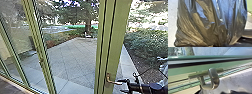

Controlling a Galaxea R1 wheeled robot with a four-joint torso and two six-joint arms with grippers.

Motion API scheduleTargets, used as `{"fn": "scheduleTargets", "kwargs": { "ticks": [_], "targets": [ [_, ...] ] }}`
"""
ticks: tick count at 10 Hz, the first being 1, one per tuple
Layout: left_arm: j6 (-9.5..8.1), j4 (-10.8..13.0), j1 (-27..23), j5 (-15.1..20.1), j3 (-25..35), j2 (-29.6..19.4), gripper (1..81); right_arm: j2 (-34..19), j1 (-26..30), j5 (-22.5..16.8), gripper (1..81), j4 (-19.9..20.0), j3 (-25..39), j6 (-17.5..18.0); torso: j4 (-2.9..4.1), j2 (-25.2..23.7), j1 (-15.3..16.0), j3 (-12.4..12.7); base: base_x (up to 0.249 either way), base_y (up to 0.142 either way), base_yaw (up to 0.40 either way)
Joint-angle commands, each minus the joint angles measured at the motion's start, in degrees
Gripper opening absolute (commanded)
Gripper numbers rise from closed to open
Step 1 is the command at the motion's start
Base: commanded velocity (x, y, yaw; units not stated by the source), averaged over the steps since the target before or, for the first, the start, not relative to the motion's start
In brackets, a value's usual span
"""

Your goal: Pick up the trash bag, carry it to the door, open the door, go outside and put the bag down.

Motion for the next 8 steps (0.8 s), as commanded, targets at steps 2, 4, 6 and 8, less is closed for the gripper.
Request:
{"fn": "scheduleTargets", "kwargs": {
  "ticks": [2,4,6,8],
  "targets": [
    [0.24,-0.6,-3.0,3.4,0.2,-0.5,1.0,2.5,7.3,-4.5,81.1,0.2,-4.1,0.1,0.0,0.0,0.0,0.0,0.0,0.0,0.0],
    [0.24,-0.6,-3.0,3.5,0.0,-0.5,1.0,5.1,7.9,-4.9,81.1,0.8,-6.9,0.1,0.0,0.0,0.0,0.0,0.0,0.0,0.0],
    [0.24,-0.6,-3.0,3.5,-0.1,-0.4,1.0,7.1,7.8,-6.6,81.1,0.8,-10.4,0.2,0.0,0.0,0.0,0.0,0.0,0.0,0.0],
    [0.24,-0.6,-3.0,3.5,-0.1,-0.3,1.0,9.5,6.4,-7.2,81.1,0.9,-13.4,0.8,0.0,0.0,0.0,0.0,0.0,0.0,0.0]
  ]
}}
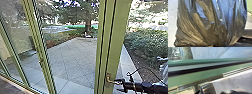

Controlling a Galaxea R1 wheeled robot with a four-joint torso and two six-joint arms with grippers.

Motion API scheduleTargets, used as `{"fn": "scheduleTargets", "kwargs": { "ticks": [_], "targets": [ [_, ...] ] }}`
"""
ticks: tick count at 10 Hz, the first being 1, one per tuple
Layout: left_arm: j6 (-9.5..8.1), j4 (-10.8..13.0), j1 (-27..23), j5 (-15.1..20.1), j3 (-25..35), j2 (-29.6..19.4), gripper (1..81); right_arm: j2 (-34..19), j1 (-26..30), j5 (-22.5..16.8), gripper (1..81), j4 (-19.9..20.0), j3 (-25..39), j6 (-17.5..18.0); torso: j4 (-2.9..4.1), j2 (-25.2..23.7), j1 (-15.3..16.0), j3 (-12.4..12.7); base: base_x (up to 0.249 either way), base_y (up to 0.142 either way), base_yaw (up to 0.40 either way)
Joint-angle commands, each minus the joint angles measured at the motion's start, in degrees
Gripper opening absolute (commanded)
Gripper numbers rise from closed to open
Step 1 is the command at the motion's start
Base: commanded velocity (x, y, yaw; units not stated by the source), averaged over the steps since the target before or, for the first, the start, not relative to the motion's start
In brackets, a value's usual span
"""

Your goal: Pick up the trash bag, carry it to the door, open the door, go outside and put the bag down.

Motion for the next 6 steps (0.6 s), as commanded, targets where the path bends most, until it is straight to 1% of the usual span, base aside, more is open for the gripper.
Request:
{"fn": "scheduleTargets", "kwargs": {
  "ticks": [1,3,6],
  "targets": [
    [0.24,-0.6,-2.9,3.5,0.2,-0.5,1.0,2.3,5.9,-4.5,81.1,1.1,-2.9,1.3,0.0,0.0,0.0,0.0,0.0,0.0,0.0],
    [0.24,-0.6,-2.9,3.5,-0.2,-0.5,1.0,4.3,3.1,-4.3,81.1,1.1,-4.2,1.8,0.0,0.0,0.0,0.0,0.0,0.0,0.0],
    [0.24,-0.5,-2.9,3.5,-1.4,0.3,1.0,4.6,-2.4,-3.2,81.1,-0.1,-2.8,1.7,0.0,0.0,0.0,0.0,0.0,0.0,0.0]
  ]
}}
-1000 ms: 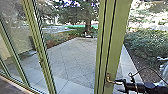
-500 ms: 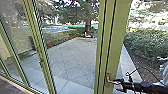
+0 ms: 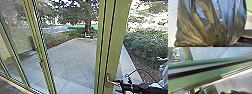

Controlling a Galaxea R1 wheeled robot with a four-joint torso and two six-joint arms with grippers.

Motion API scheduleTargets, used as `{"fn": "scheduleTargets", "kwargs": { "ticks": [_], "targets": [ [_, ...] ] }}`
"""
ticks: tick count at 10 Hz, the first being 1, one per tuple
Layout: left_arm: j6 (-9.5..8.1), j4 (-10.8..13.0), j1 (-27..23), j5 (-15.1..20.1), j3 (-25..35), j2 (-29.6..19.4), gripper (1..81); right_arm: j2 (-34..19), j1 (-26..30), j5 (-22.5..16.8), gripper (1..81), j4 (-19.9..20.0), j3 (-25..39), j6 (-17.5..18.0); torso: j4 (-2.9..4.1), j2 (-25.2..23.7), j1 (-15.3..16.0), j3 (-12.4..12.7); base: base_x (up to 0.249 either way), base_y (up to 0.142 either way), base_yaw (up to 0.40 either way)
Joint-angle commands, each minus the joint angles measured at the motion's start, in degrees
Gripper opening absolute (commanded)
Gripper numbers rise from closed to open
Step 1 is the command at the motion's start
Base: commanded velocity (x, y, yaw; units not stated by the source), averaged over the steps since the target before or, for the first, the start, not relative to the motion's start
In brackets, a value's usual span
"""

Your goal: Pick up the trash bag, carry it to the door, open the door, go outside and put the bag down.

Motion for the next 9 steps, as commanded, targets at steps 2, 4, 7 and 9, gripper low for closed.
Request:
{"fn": "scheduleTargets", "kwargs": {
  "ticks": [2,4,7,9],
  "targets": [
    [0.24,-0.5,-3.0,3.6,-1.7,0.5,1.0,1.1,-3.1,0.2,81.1,-2.7,4.4,1.1,0.0,0.0,0.0,0.0,0.0,0.0,0.0],
    [0.24,-0.5,-3.0,3.6,-2.3,0.5,1.0,1.2,-5.8,4.2,81.1,-4.5,7.1,1.1,0.0,0.0,0.0,0.0,0.0,0.0,0.0],
    [0.24,-0.4,-3.0,3.6,-2.4,0.6,1.0,2.7,-8.9,5.8,81.1,-6.3,7.0,1.0,0.0,0.0,0.0,0.0,0.0,0.0,0.0],
    [0.24,-0.4,-3.0,3.6,-2.4,0.7,1.0,3.9,-10.9,8.3,81.1,-7.8,7.2,0.7,0.0,0.0,0.0,0.1,0.0,0.0,0.0]
  ]
}}
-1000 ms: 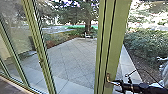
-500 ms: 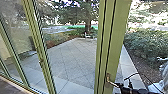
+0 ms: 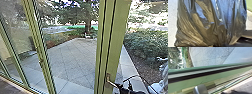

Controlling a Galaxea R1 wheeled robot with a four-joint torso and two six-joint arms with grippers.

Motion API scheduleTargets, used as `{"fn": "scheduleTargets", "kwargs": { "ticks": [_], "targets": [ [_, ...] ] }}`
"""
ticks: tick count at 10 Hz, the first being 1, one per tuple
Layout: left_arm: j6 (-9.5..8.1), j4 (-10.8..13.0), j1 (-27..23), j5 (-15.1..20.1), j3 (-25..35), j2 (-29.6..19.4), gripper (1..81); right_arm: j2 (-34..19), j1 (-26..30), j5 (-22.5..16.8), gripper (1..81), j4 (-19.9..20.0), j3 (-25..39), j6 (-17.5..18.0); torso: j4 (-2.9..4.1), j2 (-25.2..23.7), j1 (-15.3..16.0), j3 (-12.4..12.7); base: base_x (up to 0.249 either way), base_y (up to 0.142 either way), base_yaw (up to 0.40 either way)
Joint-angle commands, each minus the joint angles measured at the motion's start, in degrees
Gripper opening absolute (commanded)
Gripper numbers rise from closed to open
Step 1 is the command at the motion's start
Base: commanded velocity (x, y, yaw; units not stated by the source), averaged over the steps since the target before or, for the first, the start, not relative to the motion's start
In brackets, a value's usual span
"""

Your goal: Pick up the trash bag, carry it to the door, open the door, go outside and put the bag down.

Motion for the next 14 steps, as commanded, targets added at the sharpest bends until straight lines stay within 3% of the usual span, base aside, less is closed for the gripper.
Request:
{"fn": "scheduleTargets", "kwargs": {
  "ticks": [1,5,8,14],
  "targets": [
    [0.24,-0.3,-3.0,3.5,0.1,-0.6,1.0,2.8,-5.2,-13.4,81.1,-5.0,2.2,-2.6,0.0,0.0,0.0,0.0,0.0,0.0,0.0],
    [0.32,-0.1,-3.0,3.5,0.1,0.0,1.0,4.9,-9.8,-13.4,81.1,-7.4,-0.2,-2.7,0.0,0.0,0.0,0.1,0.0,0.0,0.0],
    [0.24,-0.2,-3.0,3.5,0.1,-0.1,1.0,5.0,-8.8,-13.3,81.1,-7.3,-0.3,-2.7,0.0,0.0,0.0,-4.9,0.0,0.0,0.0],
    [0.24,-0.5,-2.9,3.5,-0.5,-0.4,1.0,1.6,-3.8,-14.1,81.1,-6.5,-1.0,-2.5,-0.05,-0.1,-0.1,-12.1,0.0,0.0,0.0]
  ]
}}
